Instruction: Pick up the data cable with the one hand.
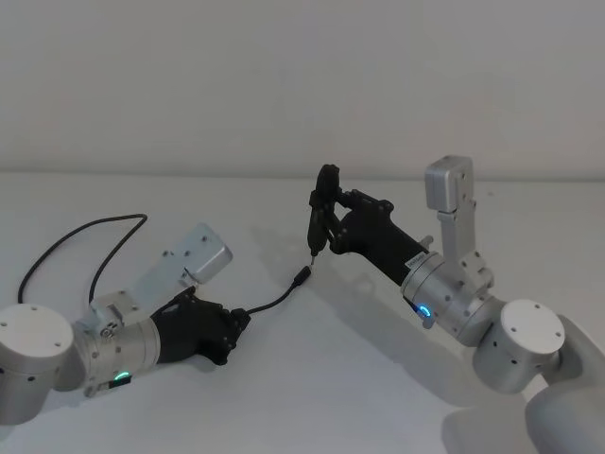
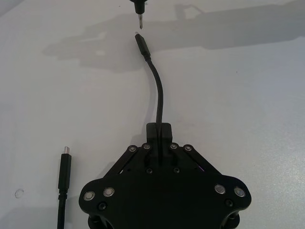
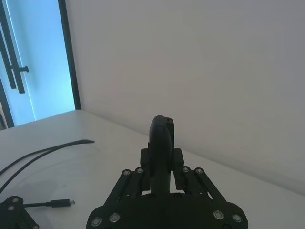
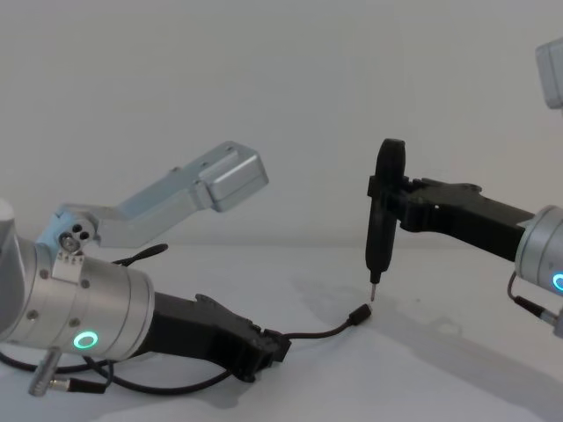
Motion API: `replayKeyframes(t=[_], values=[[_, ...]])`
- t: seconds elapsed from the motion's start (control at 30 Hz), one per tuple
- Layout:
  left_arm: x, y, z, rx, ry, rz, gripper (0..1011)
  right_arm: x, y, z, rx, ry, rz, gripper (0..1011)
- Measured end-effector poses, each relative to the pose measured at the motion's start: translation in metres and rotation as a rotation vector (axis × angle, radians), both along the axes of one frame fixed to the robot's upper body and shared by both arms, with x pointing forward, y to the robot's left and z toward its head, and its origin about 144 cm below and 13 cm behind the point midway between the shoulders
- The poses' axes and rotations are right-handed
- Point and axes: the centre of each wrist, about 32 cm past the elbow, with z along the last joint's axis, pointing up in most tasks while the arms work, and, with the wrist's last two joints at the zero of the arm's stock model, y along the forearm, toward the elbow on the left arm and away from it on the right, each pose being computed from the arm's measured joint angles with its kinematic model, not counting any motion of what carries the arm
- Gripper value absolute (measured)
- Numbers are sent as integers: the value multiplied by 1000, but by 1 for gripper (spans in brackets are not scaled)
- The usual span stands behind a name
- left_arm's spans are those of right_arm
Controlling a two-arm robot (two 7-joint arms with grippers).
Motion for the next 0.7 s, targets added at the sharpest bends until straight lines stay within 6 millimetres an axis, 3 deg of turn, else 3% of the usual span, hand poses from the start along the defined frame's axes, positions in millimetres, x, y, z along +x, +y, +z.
replayKeyframes(t=[0.7], values=[[0,0,0,0,0,0,42,6,2,-5,-26,-3,9,274]])
